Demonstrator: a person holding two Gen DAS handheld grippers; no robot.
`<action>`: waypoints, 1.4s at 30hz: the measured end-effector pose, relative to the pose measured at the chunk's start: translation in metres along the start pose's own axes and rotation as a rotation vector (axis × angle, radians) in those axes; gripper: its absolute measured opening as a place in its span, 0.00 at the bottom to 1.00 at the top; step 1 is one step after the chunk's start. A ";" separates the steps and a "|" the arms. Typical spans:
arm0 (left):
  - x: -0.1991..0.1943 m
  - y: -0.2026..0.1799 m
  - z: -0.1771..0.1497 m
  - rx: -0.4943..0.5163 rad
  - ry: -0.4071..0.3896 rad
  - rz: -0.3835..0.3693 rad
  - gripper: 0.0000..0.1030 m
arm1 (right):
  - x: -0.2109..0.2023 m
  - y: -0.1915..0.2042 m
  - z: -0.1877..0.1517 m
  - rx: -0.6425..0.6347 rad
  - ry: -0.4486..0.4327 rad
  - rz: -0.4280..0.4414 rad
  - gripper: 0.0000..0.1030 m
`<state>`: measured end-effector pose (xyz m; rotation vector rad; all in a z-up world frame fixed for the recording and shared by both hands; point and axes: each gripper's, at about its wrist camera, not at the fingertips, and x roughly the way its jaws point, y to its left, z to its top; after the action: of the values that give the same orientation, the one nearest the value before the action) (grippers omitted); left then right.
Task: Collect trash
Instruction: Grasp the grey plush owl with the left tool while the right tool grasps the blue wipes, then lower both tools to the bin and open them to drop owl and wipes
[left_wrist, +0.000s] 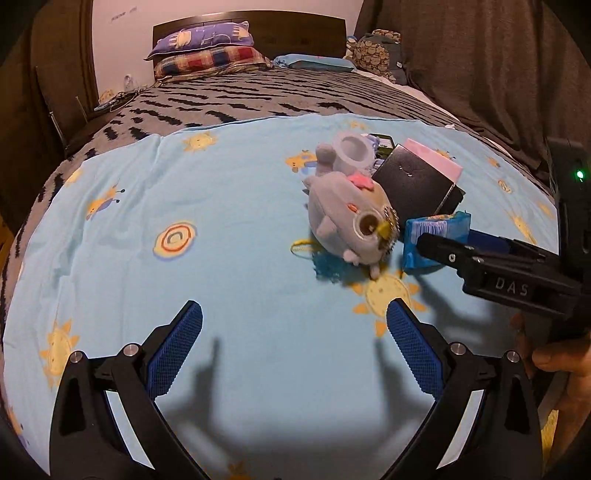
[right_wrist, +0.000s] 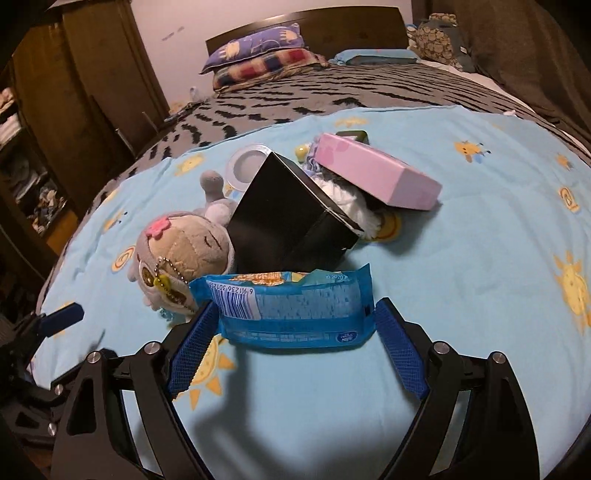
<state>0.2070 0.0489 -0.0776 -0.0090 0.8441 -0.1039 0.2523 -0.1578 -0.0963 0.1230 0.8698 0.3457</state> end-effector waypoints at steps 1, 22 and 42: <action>0.002 0.000 0.002 -0.001 0.000 -0.002 0.92 | 0.000 -0.001 0.000 -0.004 -0.005 0.002 0.74; 0.047 -0.026 0.055 0.011 0.004 -0.125 0.60 | -0.017 -0.023 0.000 -0.011 -0.048 0.103 0.15; -0.064 -0.035 0.054 0.057 -0.179 -0.097 0.54 | -0.114 -0.008 -0.012 -0.081 -0.191 0.018 0.12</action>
<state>0.2019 0.0181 0.0074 -0.0053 0.6620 -0.2155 0.1777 -0.2046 -0.0233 0.0870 0.6652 0.3795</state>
